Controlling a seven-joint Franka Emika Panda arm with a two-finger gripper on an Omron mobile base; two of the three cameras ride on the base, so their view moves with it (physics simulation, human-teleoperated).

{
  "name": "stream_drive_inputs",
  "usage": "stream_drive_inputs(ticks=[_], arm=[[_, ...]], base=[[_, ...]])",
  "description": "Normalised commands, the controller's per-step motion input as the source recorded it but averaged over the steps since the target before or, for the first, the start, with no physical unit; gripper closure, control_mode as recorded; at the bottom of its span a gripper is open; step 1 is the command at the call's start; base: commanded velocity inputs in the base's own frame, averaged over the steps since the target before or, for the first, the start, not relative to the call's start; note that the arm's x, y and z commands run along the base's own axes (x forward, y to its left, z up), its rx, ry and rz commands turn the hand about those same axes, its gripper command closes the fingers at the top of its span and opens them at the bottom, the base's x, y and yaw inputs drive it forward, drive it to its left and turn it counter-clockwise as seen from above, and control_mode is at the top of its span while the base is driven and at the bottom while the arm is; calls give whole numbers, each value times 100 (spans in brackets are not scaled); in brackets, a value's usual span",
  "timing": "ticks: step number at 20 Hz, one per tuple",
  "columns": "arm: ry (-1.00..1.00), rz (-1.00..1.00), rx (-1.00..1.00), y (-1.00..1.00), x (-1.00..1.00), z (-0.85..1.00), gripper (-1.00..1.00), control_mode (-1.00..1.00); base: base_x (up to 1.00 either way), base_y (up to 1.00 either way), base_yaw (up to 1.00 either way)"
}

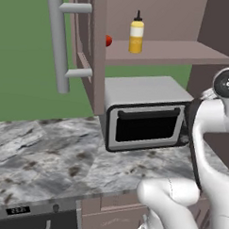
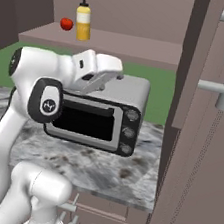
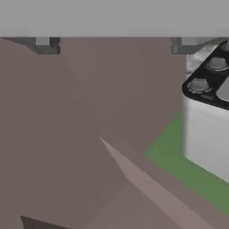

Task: The dining table condiment station is running low on mustard. Refill the condiment station by opening the cabinet and taking the mustard from the cabinet and placing it on the dining table.

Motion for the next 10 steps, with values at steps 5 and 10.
stream_drive_inputs(ticks=[5,10], arm=[[-49,21,21,71,7,2,-100,-100],[-32,29,27,41,0,47,-100,-100]], base=[[0,0,0],[0,0,0]])
